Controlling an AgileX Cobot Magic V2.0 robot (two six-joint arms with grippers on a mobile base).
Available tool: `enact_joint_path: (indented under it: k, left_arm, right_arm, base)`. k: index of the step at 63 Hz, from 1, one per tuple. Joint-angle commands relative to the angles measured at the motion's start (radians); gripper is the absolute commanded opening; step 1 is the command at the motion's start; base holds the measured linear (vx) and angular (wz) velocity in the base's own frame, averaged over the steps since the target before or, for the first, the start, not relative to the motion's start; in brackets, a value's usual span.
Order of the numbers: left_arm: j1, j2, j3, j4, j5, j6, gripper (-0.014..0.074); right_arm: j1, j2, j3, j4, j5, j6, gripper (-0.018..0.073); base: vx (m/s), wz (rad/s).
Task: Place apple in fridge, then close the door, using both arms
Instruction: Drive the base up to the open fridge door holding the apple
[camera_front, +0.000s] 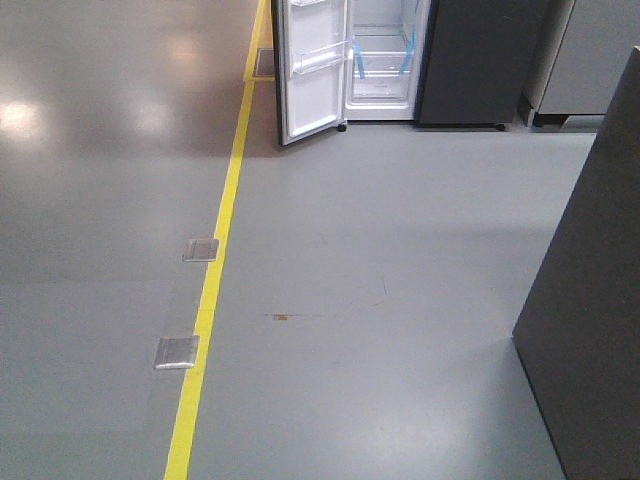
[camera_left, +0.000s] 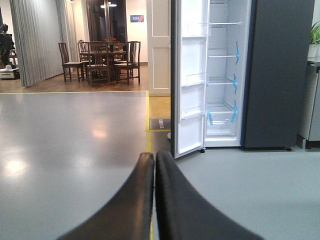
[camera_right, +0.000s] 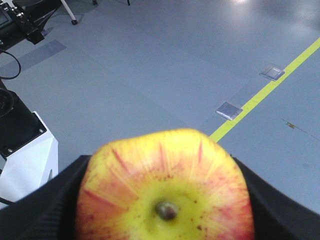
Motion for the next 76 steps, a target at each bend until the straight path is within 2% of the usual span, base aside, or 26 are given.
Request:
enact_joint_path:
  k: [1,76]
  left_arm:
    - [-0.007,-0.016,0.021,-0.009,-0.071,-0.004,-0.0006]
    - [-0.007,-0.016,0.021,-0.009,-0.071,-0.004,-0.0006]
  right_arm:
    - [0.001,0.012,-0.028,0.041,-0.059,0.001,0.0398]
    - [0.001,0.012,-0.028,0.041,-0.057,0.001,0.0398]
  base:
    - [0.23,-0.01]
    - [0.23,-0.01]
